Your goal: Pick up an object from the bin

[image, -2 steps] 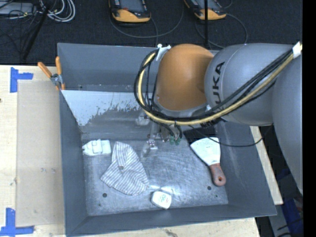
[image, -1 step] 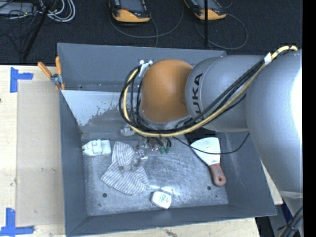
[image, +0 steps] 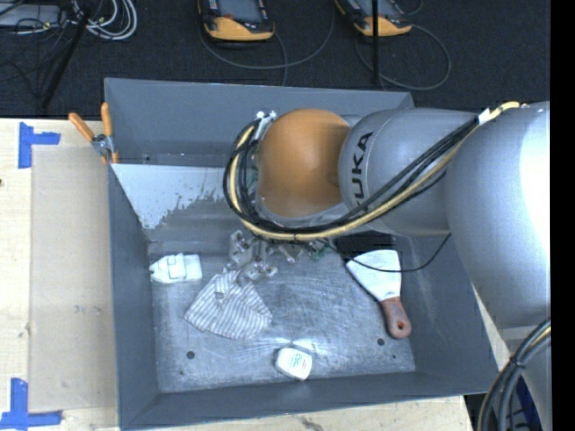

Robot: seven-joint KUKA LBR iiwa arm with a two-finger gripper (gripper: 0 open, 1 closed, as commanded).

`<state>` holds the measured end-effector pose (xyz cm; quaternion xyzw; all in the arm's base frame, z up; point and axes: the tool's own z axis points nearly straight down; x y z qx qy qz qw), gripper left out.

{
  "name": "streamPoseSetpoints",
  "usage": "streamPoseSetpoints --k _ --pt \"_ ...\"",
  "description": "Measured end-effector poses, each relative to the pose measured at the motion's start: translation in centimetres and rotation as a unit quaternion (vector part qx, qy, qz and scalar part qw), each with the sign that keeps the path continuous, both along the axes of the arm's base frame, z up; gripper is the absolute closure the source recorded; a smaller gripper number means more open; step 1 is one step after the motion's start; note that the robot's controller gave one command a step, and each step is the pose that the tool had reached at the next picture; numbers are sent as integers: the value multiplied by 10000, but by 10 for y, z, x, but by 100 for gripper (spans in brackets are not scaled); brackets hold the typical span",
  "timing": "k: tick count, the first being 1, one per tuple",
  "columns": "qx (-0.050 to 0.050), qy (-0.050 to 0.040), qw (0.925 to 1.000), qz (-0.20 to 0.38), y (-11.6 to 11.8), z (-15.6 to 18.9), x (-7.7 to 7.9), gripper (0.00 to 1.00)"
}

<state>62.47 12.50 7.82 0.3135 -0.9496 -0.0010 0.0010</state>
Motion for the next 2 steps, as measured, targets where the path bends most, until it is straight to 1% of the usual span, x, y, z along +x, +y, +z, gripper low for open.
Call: streamPoseSetpoints --k 1,2 --pt "1 0 10000 -2 0 0 0 100" --pt "3 -23 9997 234 -29 138 -5 100"
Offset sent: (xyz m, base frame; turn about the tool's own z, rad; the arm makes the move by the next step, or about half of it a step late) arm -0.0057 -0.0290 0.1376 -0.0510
